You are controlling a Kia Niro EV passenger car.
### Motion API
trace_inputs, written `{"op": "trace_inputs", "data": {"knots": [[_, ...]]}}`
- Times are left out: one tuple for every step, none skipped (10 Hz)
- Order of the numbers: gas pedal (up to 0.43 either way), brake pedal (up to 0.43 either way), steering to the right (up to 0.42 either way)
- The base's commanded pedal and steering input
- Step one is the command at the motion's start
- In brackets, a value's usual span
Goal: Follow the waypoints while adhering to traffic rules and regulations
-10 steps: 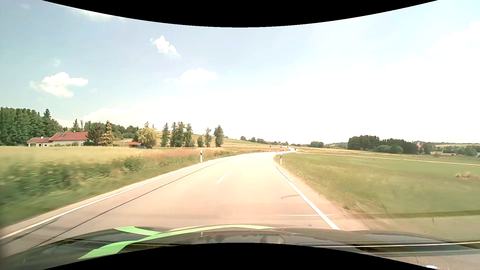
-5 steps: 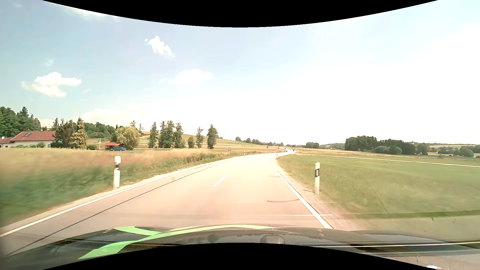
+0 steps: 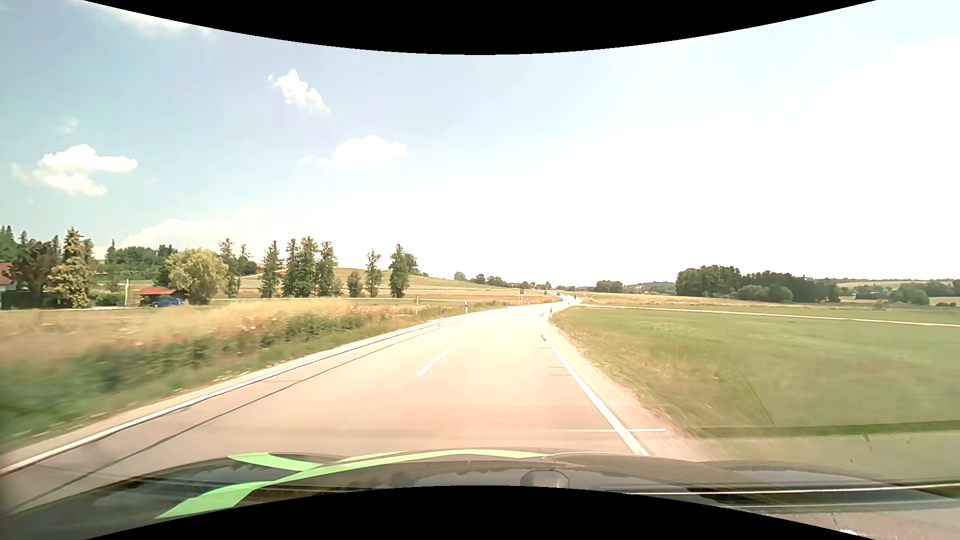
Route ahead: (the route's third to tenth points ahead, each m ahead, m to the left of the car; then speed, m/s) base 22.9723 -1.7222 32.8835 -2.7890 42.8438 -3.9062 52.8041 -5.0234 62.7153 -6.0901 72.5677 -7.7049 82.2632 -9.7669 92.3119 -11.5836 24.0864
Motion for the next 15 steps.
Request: {"op": "trace_inputs", "data": {"knots": [[0.248, 0.000, 0.010], [0.228, 0.000, 0.010], [0.220, 0.000, 0.012], [0.220, 0.000, 0.016], [0.220, 0.000, 0.020], [0.220, 0.000, 0.021], [0.220, 0.000, 0.018], [0.220, 0.000, 0.017], [0.228, 0.000, 0.018], [0.228, 0.000, 0.020], [0.228, 0.000, 0.020], [0.228, 0.000, 0.018], [0.220, 0.000, 0.015], [0.220, 0.000, 0.014], [0.220, 0.000, 0.014]]}}
